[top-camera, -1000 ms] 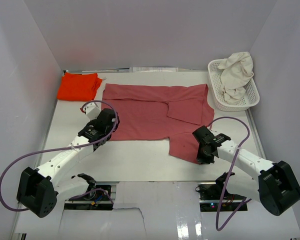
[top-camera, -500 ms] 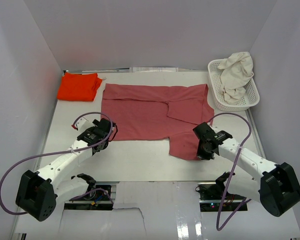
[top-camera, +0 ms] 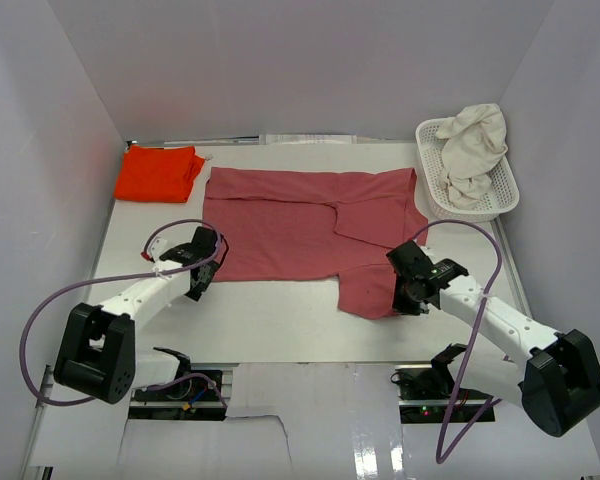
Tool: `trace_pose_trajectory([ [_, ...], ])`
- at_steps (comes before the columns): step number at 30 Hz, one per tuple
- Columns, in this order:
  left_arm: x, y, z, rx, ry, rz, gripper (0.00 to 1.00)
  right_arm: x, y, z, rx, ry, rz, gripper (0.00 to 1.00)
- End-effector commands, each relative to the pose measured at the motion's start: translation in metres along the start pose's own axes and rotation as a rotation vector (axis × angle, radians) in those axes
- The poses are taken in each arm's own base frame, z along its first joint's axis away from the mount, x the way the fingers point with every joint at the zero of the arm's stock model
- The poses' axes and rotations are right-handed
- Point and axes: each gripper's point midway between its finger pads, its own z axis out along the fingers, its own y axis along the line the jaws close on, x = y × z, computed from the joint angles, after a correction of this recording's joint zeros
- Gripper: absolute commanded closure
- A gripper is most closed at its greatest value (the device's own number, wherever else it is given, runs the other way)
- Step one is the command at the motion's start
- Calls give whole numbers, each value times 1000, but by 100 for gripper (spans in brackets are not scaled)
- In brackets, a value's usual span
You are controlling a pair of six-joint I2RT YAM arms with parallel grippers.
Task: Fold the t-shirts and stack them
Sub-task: Grap the side of the flattened tshirt closest away from the robot with both arms
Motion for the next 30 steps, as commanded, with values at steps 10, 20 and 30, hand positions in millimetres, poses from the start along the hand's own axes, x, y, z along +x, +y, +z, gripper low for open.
trace_pose_trajectory([
  [10,17,-26,12,75,76,-54,40,-10,6,-15,-46,-38,-16,92],
  [20,19,-15,22,40,66,-67,44,-9,6,-17,-59,-43,-16,92],
  [30,18,-5,33,15,40,-95,49,-9,7,-21,-76,-47,-16,92],
])
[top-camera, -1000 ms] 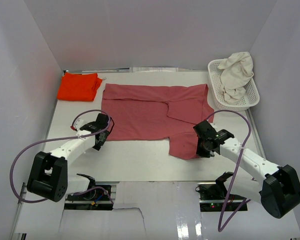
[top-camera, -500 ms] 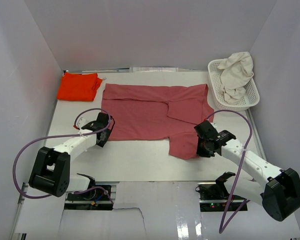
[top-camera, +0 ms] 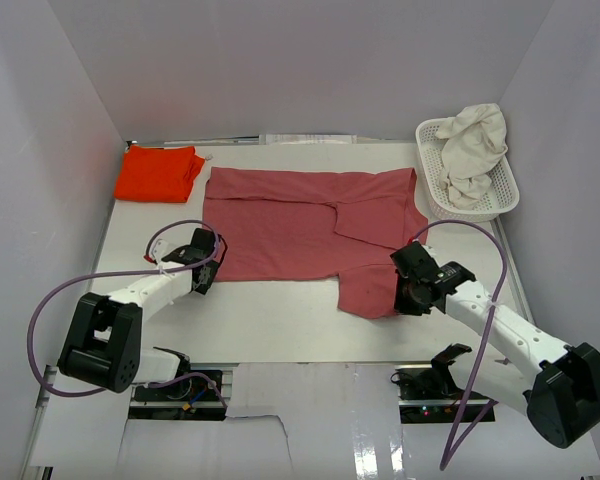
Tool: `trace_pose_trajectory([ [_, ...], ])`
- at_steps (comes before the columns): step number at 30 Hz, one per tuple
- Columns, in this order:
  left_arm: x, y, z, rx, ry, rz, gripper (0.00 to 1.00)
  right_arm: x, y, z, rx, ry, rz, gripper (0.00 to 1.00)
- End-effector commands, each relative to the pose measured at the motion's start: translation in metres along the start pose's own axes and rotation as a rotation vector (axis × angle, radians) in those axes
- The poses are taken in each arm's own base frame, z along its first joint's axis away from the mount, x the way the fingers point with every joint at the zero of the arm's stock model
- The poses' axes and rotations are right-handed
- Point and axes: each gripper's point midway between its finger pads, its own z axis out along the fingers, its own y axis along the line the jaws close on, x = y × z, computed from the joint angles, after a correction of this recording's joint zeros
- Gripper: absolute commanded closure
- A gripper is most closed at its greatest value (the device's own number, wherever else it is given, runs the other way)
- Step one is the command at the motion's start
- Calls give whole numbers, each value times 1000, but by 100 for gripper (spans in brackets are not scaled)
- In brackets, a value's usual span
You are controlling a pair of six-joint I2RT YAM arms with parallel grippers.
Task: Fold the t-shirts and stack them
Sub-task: Grap the side of the flattened tshirt closest away from the robot with both arms
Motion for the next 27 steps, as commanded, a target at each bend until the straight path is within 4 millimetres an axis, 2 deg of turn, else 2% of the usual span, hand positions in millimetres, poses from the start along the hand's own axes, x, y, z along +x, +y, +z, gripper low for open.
trace_pose_trajectory([
  [1,-1,15,9,-39,-19,-23,51,-8,5,-11,-29,-23,3,92],
  [6,3,16,16,-41,-2,-16,60,-9,5,-15,-37,-34,6,92],
  [9,6,15,18,-28,13,-9,73,-10,5,-19,-41,-39,8,92],
  [10,6,15,18,-23,17,-5,81,-12,6,-22,-46,-45,6,92],
  [11,7,15,18,-23,20,-2,83,-12,6,-24,-47,-45,5,92],
  [16,2,6,12,10,17,71,86,-23,10,-35,-57,-70,-14,92],
  [23,-7,-5,1,23,15,71,85,-51,18,-48,-55,-110,-46,92],
  [27,-9,-12,-3,40,16,61,84,-71,13,-56,-42,-142,-48,92],
])
